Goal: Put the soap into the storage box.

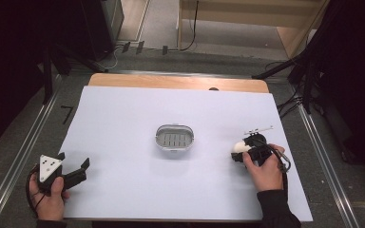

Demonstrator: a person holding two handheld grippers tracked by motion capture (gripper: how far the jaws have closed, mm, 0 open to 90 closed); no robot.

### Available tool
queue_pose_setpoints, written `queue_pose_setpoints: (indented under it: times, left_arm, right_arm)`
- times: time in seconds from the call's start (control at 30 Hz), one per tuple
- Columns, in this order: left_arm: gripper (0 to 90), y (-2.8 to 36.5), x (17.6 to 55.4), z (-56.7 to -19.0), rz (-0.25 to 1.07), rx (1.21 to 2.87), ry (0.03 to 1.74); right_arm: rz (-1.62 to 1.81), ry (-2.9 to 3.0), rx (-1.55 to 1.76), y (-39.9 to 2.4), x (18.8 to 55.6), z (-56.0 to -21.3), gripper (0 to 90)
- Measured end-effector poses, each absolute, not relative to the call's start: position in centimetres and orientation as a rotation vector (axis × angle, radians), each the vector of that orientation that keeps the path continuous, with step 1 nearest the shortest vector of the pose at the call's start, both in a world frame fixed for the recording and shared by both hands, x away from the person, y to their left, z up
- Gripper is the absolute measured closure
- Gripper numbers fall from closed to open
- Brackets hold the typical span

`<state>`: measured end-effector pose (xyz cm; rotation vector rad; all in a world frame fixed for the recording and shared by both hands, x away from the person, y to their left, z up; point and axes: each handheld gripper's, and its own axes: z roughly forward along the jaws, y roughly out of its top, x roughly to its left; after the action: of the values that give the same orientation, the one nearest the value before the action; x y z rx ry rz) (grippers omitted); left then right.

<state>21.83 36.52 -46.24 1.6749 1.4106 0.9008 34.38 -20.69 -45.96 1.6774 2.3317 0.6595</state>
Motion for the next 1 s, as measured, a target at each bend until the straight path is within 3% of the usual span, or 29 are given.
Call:
queue_pose_setpoints:
  times: [1.0]
  left_arm:
    - [13.9,36.52,21.83,-46.25,0.9,1.673,1.41]
  right_arm:
    - [0.634,2.333,1.675,-20.44,34.49,-45.98,24.2]
